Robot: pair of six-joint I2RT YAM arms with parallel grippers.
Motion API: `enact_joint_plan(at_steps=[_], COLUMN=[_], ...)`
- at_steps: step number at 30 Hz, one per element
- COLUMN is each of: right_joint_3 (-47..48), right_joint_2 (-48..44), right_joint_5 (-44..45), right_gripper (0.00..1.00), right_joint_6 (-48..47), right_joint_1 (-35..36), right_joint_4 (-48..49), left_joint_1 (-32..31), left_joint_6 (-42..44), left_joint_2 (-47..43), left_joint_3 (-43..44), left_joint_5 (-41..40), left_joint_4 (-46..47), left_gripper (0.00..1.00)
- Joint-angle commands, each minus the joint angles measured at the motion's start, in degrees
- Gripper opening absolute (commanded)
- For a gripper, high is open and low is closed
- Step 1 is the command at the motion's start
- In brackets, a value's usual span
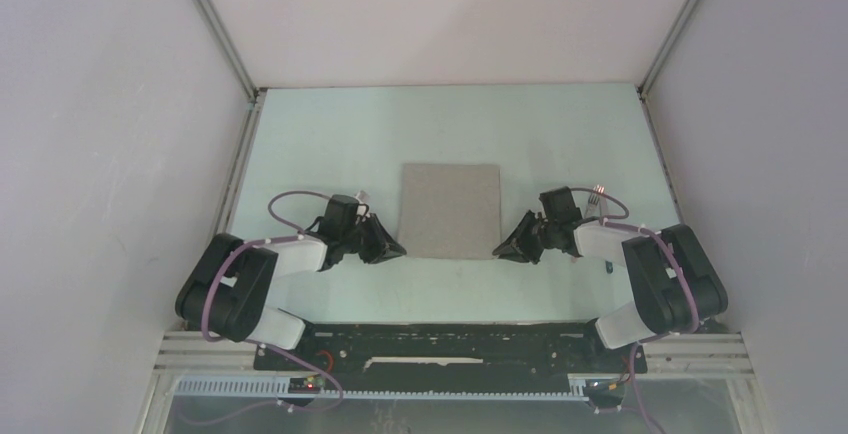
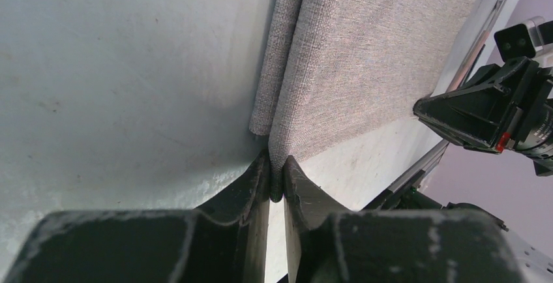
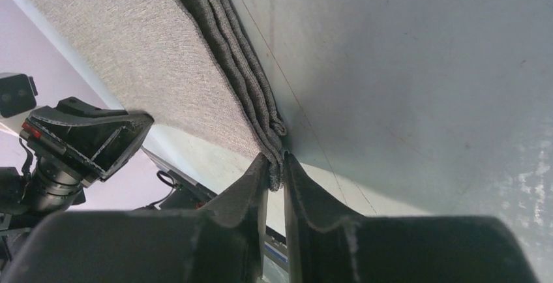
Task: Fold the napkin into a case and place the utensils inside
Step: Smooth out the square-folded napkin at the center of the board.
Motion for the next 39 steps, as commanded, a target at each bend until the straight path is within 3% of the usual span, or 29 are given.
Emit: enact_joint_plan(at_steps=[1,4,6,12,18,31,39], right_joint_3=[-0.4,-0.4,-0.39,3.74,11.29,59.53,78.6], right_joint_2=[-0.16,-0.93,-2.95,-9.45,-6.04,24.82,36.6], right_joint_5=[-0.45,-1.7,-2.77,-3.38,-5.61,-9.36,-12.18], right_gripper=[0.16,0.0,0.0,0.0,0.0,0.0,0.0], right_joint_6=[0.36,1.21,1.71,-0.36,-3.93,-10.58,-8.06], right_joint_1=[0.34,0.4,0.22,-0.35,-2.38,-9.85,-10.13], right_joint_4=[1.26,1.02,0.2,-8.26,-9.07,-16.15,-13.18], left_joint_1=[0.18,0.18,0.25,0.27,2.0,9.15,10.24], left_joint_6=[-0.04,0.11,0.06,-0.92,-0.63,-2.41,-4.64], left_joint_2=[-0.06,-0.88,-2.72,-8.66,-8.3,20.81,30.08], left_joint_3=[0.64,1.22,2.1,7.54,15.43,56.46,68.15], left_joint_5=[1.07,1.36,1.49,2.7,1.32,3.06,7.84], left_joint_4=[0.62,-0.26,-1.84,-8.15,-12.46,-13.55,-3.13], left_gripper=[0.17,0.07,0.01,0.0,0.0,0.0,0.0])
